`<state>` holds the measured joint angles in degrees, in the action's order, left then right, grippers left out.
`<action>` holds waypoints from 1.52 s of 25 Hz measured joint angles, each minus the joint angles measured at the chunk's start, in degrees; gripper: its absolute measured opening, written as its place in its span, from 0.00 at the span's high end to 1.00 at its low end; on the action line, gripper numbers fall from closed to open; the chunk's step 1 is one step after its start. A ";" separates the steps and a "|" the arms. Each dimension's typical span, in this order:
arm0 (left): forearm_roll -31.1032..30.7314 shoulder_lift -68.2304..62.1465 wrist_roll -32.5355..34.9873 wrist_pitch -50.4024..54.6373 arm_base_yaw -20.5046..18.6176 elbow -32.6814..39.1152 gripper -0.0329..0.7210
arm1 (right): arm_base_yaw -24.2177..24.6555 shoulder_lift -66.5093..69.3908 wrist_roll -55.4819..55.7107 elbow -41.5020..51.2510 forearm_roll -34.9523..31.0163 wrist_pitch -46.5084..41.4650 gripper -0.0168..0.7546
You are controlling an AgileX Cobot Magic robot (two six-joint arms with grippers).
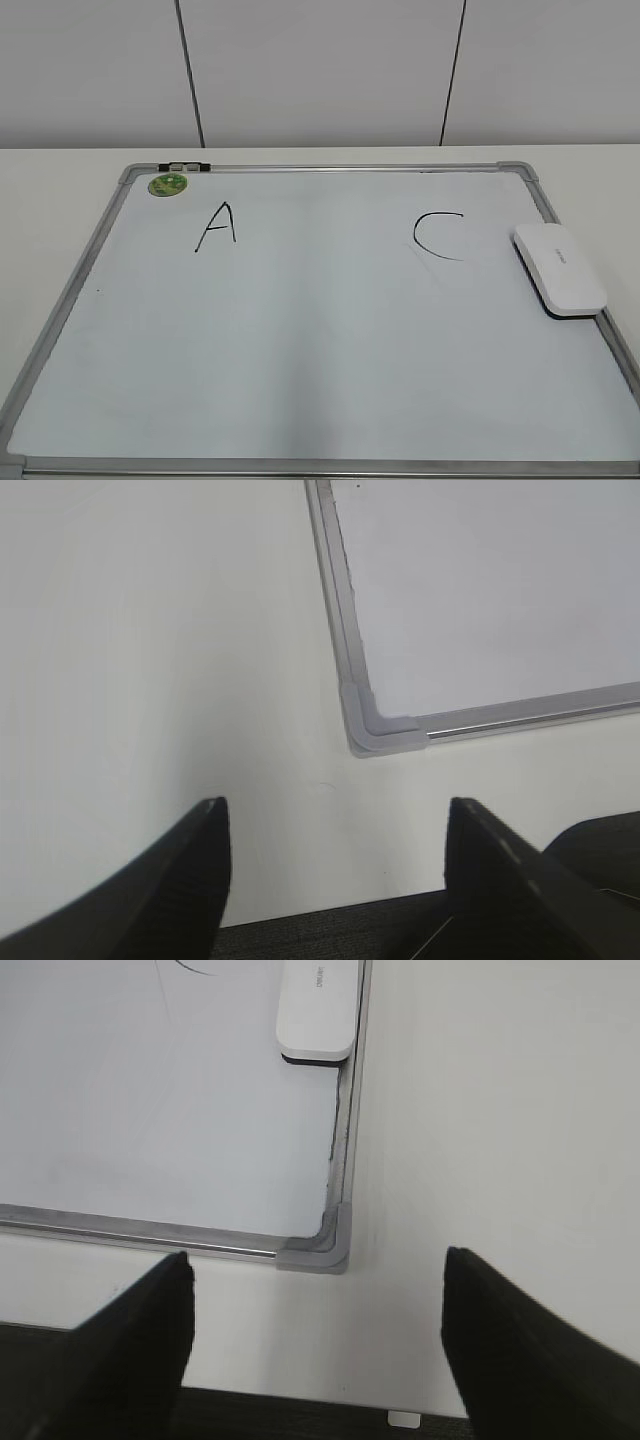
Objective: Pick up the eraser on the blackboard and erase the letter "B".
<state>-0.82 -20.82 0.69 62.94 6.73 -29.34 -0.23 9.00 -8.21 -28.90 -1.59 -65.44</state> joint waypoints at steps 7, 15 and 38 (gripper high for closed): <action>-0.02 0.00 0.00 0.00 0.00 0.00 0.35 | 0.00 0.00 0.00 0.00 0.00 0.00 0.21; -0.02 1.87 0.00 -0.05 -0.15 0.00 0.38 | 0.00 -1.15 0.00 0.00 0.00 0.08 0.21; -0.02 20.22 0.00 0.42 -5.46 0.00 0.39 | 2.12 -10.02 0.00 0.00 0.00 0.08 0.21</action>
<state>-0.84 -0.60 0.69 63.36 1.28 -29.34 1.89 -1.02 -8.21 -28.90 -1.59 -65.36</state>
